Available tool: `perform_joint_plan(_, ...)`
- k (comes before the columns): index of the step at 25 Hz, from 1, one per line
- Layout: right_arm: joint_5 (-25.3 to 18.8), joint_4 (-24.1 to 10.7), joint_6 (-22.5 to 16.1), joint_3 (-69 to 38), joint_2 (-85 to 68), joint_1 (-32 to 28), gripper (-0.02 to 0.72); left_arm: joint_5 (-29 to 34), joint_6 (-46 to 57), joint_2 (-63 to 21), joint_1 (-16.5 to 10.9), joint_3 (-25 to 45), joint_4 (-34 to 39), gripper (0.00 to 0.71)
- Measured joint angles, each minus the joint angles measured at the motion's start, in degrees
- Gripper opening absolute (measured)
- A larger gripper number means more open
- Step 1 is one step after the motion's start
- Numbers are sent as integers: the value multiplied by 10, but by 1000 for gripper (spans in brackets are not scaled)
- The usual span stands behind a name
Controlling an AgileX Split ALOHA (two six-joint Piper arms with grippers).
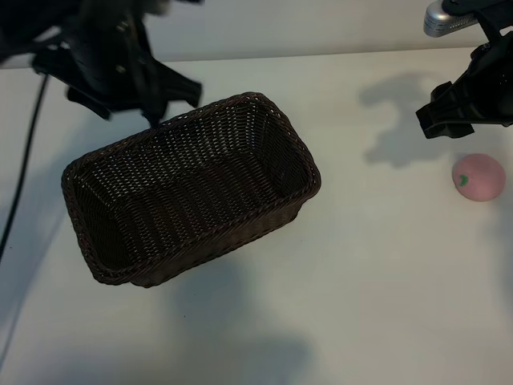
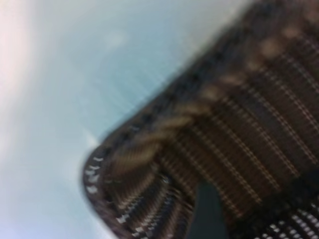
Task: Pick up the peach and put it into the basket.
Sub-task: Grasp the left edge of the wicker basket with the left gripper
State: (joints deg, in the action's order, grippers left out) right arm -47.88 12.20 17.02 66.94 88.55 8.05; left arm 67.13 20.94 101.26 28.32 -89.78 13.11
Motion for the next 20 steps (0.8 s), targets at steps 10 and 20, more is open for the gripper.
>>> perform_joint_plan(10, 1, 0, 0, 0, 0, 0, 567, 0, 72, -109, -19, 65, 25, 542)
perform_joint_plan(20, 0, 0, 1, 0, 0, 0, 567, -83, 242, -179, -21, 298, 52, 542)
